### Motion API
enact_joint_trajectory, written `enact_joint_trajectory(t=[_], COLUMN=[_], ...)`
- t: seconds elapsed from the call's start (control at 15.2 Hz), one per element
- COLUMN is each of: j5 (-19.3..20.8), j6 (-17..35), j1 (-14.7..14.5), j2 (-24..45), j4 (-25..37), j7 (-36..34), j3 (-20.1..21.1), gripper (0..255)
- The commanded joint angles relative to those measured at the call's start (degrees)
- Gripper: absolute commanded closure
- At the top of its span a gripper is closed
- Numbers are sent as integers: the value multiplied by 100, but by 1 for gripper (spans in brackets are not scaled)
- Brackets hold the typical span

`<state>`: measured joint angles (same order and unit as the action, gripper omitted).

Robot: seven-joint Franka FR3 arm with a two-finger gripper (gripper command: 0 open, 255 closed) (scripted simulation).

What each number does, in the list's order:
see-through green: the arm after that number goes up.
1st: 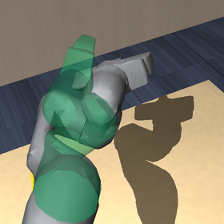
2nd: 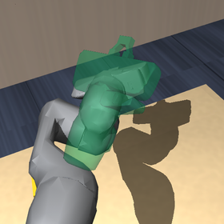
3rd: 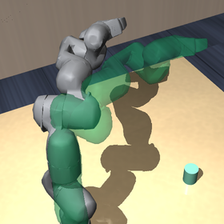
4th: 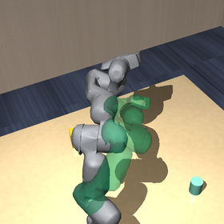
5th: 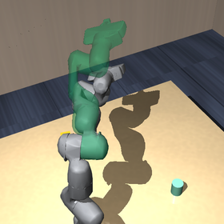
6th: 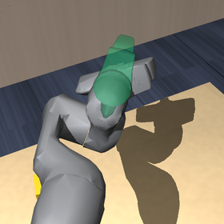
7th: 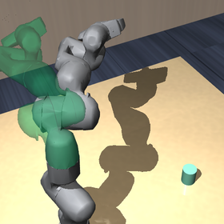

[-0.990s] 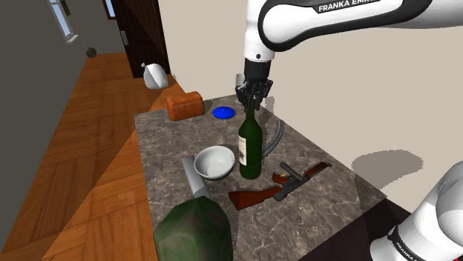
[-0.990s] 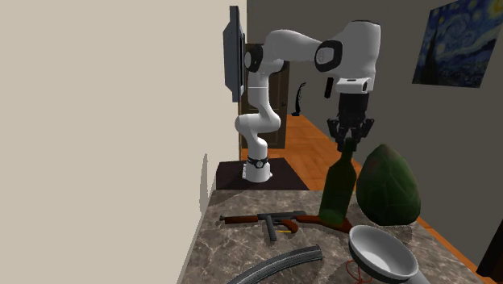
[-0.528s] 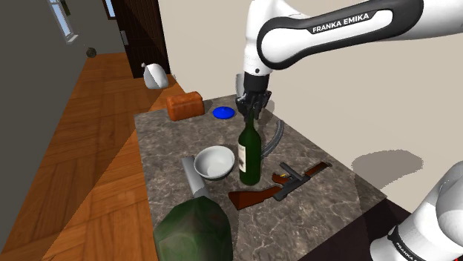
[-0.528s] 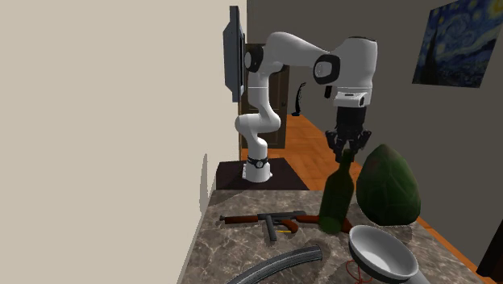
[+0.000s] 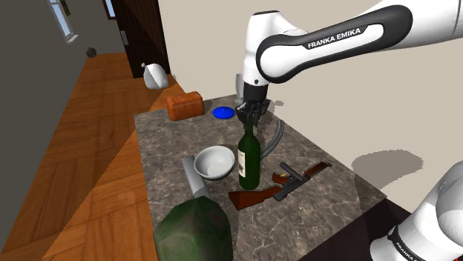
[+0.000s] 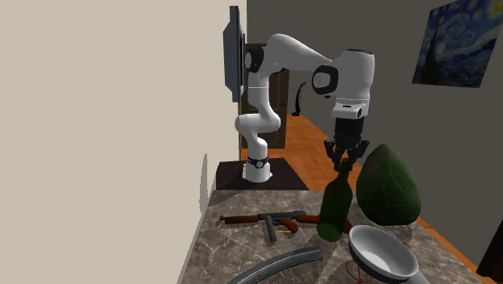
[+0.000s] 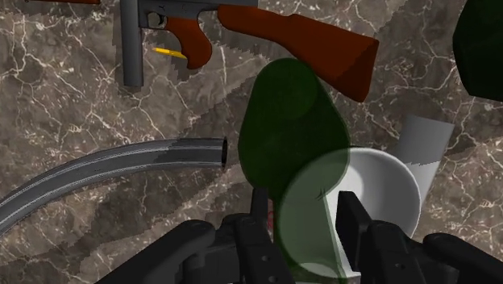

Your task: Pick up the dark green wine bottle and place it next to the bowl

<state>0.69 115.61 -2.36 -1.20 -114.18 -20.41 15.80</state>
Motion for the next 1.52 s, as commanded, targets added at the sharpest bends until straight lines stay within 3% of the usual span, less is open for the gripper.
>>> enact_joint_trajectory(t=[0.0, 0.26, 0.33, 0.66, 0.92, 1.45], j5=[0, 0, -1, 0, -50, -50], j6=[9, 9, 6, 9, -698, -698], j1=[-1, -2, -1, -2, 3, 3], j2=[6, 6, 5, 6, -154, -154], j4=[-12, -12, -9, -12, 541, 541], j7=[0, -1, 2, -1, 35, 35], j3=[1, 1, 0, 1, -7, -7], gripper=[255, 255, 0, 0, 0, 0])
